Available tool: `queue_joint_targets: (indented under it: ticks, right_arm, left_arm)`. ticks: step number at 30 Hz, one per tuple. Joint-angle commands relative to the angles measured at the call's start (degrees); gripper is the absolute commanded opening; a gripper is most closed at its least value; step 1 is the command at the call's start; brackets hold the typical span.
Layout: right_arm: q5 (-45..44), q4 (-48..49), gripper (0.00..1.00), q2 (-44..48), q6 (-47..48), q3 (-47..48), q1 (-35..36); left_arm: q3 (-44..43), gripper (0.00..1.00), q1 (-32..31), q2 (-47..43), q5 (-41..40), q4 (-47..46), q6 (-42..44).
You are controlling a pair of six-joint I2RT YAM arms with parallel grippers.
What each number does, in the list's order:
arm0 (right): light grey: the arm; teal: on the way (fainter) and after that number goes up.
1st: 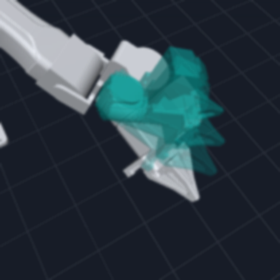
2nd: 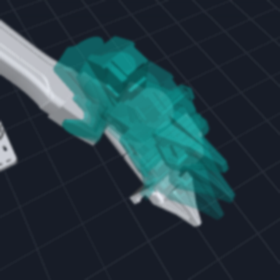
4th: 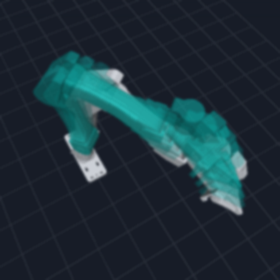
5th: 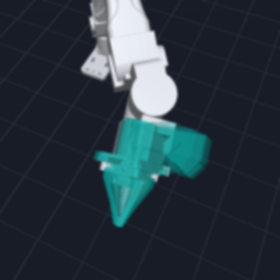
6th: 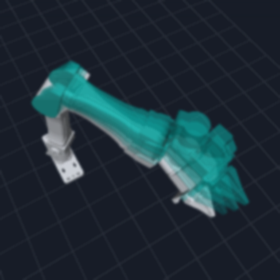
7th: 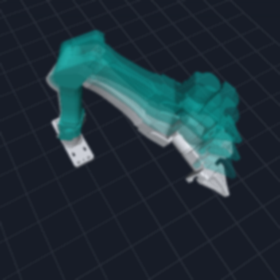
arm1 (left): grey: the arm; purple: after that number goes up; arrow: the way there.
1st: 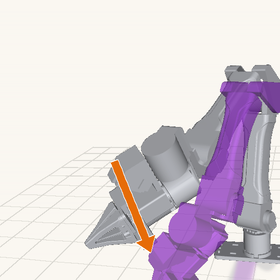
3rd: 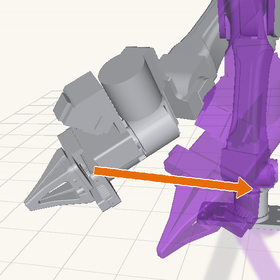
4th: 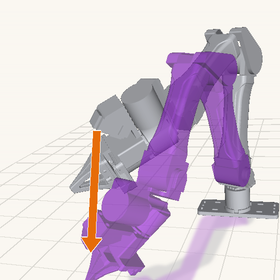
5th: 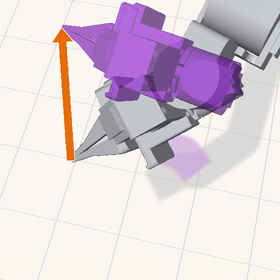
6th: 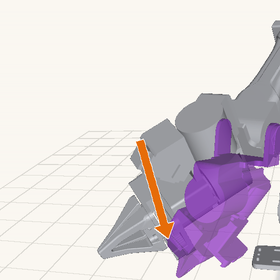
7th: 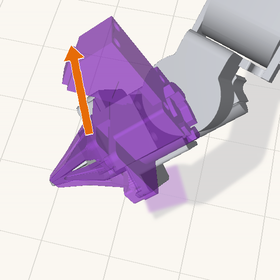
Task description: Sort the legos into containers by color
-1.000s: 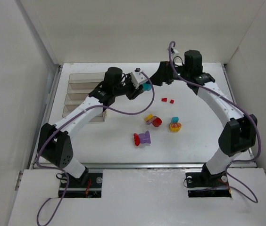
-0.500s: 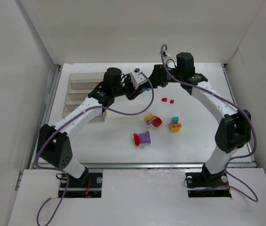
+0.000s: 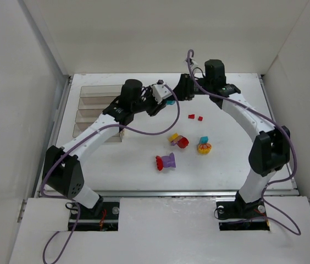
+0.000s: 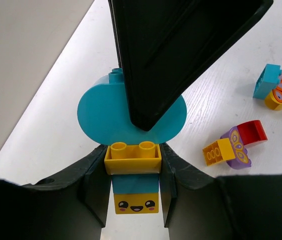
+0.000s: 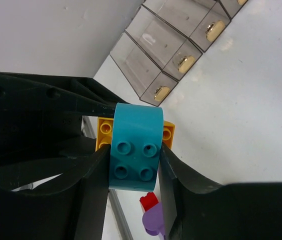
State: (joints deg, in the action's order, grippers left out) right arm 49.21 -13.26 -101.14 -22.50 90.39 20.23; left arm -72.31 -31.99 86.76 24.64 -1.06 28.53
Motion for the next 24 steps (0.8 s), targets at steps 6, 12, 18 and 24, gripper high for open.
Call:
queue_joint_targets:
  ticks: [6, 12, 18, 24]
  right_arm:
    - [4.7, 2.8, 0.00, -0.8, -1.1, 3.0, 0.7]
    - [5.2, 2.8, 0.00, -1.3, -3.0, 5.2, 0.1]
    - [5.2, 2.8, 0.00, -1.3, -3.5, 5.2, -0.4]
    - [5.2, 2.8, 0.00, -0.8, -4.0, 5.8, -0.5]
  left_arm:
    - [0.0, 0.54, -1.1, -3.4, -0.3, -1.5, 2.7]
    - [2.0, 0.68, 1.1, -6.4, 1.4, -0.1, 3.5]
    - [3.2, 0.74, 2.9, -7.0, 5.1, 3.7, 5.8]
    - [6.0, 0.69, 3.9, -8.1, 3.7, 3.2, 6.4]
